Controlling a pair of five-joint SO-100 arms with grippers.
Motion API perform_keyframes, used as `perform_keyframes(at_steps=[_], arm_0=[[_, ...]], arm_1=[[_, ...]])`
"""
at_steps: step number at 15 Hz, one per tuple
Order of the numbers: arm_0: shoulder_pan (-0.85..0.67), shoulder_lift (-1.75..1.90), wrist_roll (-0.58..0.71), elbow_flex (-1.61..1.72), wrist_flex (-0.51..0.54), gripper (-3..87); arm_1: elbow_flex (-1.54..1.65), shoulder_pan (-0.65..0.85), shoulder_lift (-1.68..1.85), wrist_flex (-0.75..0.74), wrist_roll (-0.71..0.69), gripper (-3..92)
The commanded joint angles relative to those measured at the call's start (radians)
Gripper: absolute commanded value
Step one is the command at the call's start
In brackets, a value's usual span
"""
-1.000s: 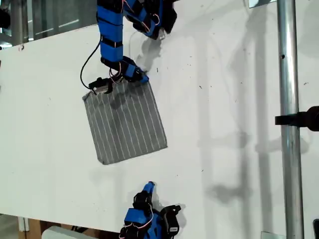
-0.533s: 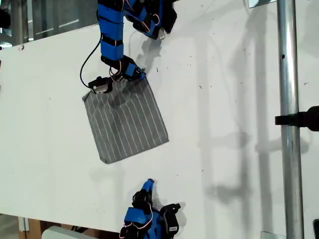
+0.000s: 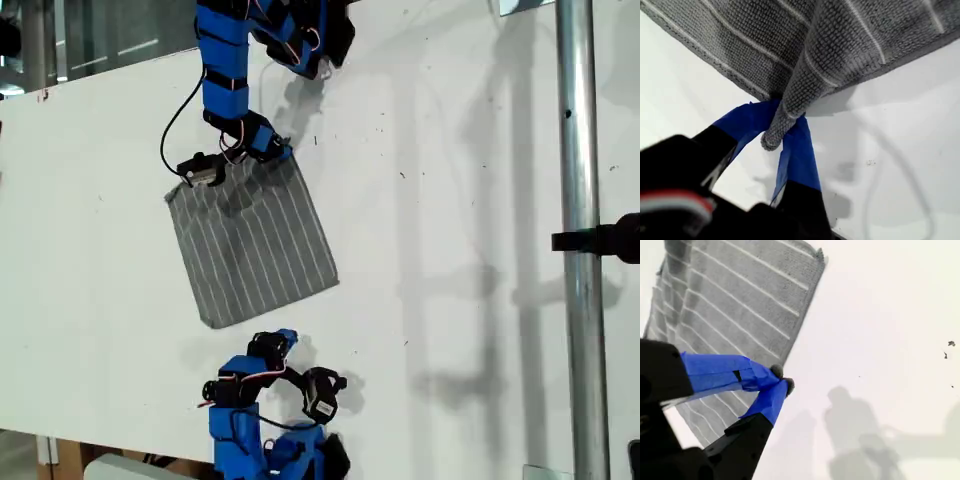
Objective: Grasp corners of a towel and fold twice.
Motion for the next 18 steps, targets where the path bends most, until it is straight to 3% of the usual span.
perform_keyframes(at_steps=[1,3,4,7,18], arm_0=[[0.028,-0.359,0.058,-0.557,0.216,18.4],[0.046,-0.549,0.132,-0.845,0.325,35.3],[0.046,-0.572,0.161,-0.885,0.333,37.1],[0.055,-0.574,0.225,-0.877,0.313,36.3],[0.084,-0.900,0.087,-0.905,0.143,28.0]], arm_1=[[-0.005,-0.009,0.051,-0.012,-0.012,-0.2],[0.000,-0.009,0.054,-0.015,-0.012,-0.2],[0.000,-0.008,0.054,-0.015,-0.012,-0.2],[0.002,-0.009,0.054,-0.015,-0.012,-0.2],[0.000,-0.009,0.054,-0.014,-0.011,-0.2]])
